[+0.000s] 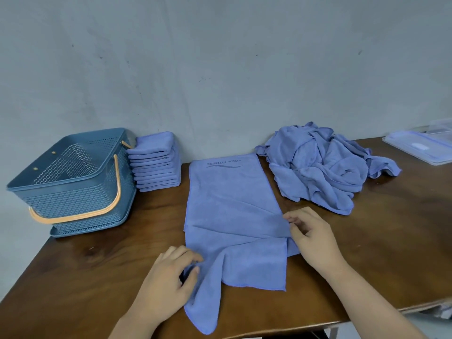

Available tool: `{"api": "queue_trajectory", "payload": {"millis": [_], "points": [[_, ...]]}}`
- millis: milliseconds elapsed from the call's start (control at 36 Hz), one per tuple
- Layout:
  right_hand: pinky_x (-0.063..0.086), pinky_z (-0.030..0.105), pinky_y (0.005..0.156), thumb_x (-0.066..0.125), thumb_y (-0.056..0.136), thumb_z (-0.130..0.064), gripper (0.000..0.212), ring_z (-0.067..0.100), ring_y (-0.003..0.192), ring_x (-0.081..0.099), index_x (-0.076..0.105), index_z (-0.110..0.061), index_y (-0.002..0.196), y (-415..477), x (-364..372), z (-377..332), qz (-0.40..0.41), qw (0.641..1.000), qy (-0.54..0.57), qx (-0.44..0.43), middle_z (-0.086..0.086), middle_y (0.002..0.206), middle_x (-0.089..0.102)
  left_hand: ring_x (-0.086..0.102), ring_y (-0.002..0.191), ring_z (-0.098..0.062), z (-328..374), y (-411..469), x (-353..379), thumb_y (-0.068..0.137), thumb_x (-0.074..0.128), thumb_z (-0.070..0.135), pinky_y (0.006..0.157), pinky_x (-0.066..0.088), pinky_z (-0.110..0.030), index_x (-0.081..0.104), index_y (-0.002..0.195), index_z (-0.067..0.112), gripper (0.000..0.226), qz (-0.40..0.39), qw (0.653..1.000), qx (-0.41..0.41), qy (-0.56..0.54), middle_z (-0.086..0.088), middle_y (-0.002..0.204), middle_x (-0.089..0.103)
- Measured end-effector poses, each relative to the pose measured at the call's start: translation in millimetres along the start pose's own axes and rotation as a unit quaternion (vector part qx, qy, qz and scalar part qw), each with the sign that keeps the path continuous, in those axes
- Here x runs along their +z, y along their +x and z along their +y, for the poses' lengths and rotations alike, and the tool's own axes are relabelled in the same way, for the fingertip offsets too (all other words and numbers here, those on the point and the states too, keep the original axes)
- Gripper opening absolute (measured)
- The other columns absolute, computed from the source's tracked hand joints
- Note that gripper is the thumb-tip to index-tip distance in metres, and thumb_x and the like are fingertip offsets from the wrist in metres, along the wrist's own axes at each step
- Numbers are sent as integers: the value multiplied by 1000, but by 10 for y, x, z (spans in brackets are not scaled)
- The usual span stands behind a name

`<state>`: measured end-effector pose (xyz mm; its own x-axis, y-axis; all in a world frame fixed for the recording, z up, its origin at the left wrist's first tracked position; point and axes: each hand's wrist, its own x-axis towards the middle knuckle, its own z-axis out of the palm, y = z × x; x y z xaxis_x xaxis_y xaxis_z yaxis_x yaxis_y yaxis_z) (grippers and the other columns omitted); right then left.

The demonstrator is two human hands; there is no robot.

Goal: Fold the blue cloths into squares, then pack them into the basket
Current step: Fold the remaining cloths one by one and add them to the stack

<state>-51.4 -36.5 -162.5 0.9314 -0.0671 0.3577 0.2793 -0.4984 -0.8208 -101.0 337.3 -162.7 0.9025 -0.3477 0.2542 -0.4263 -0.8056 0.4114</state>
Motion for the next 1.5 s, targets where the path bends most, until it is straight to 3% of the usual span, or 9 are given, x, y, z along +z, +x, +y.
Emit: {"api": "queue_trajectory", "payload": {"millis": [194,417,583,694,889,1028,1111,1333,1500], "points": [[36,32,112,58,75,19,71,14,137,48,76,-41,106,-295,-5,-4,-135,976,-98,-137,-25,132,63,52,137,-8,-14,-120,-85,74,54,-8,113,35,-26,66,125,43,72,-52,996,47,-63,27,135,60],[22,38,126,61,95,-35,28,0,141,43,72,-50,116,-353,-34,11,-195,949,-192,-158,-40,134,56,57,128,-7,57,-85,-99,98,68,23,107,43,-32,67,123,45,33,-62,994,62,-69,27,130,61],[35,33,117,67,103,-27,19,6,126,59,74,-43,112,-358,-71,-107,-172,965,-125,-154,-27,120,69,62,106,-10,123,-87,-111,103,66,24,94,49,-36,64,101,46,22,-32,996,37,-71,23,107,65],[56,52,84,52,110,-20,20,24,90,70,72,-23,106,-400,-178,-249,-161,986,42,-32,2,97,74,63,85,-16,166,-140,-133,110,52,28,75,51,-37,57,100,37,15,-1,990,-28,-141,12,91,66],[52,28,75,44,106,7,38,15,83,66,71,-19,99,-356,-242,-314,-117,982,138,54,2,90,71,58,70,-25,145,-155,-159,113,46,32,69,50,-53,57,105,21,18,18,973,-48,-226,-2,76,61],[56,40,83,48,110,-6,29,27,91,70,72,-19,103,-359,-233,-316,-131,978,155,55,4,95,74,48,60,-23,181,-162,-200,110,47,39,61,41,-45,56,103,22,20,9,974,-31,-226,1,67,51],[56,37,92,51,109,-21,23,22,102,73,74,-22,109,-361,-220,-365,-153,975,152,56,3,105,78,60,77,-17,193,-166,-226,106,53,27,70,48,-41,58,108,26,5,19,981,-18,-191,6,86,61],[53,33,96,62,100,2,50,16,122,61,67,-41,127,-302,-134,-145,-139,990,12,-9,-12,135,60,59,118,-21,236,-236,-302,73,60,-5,98,48,-34,66,108,33,52,-9,992,93,-80,17,128,59],[36,19,115,59,86,17,68,14,141,49,74,-40,119,-330,-165,-153,-219,974,-26,-49,-18,136,63,51,135,-15,266,-251,-278,81,73,19,108,41,-28,65,115,46,44,-66,990,126,-22,29,135,52]]}}
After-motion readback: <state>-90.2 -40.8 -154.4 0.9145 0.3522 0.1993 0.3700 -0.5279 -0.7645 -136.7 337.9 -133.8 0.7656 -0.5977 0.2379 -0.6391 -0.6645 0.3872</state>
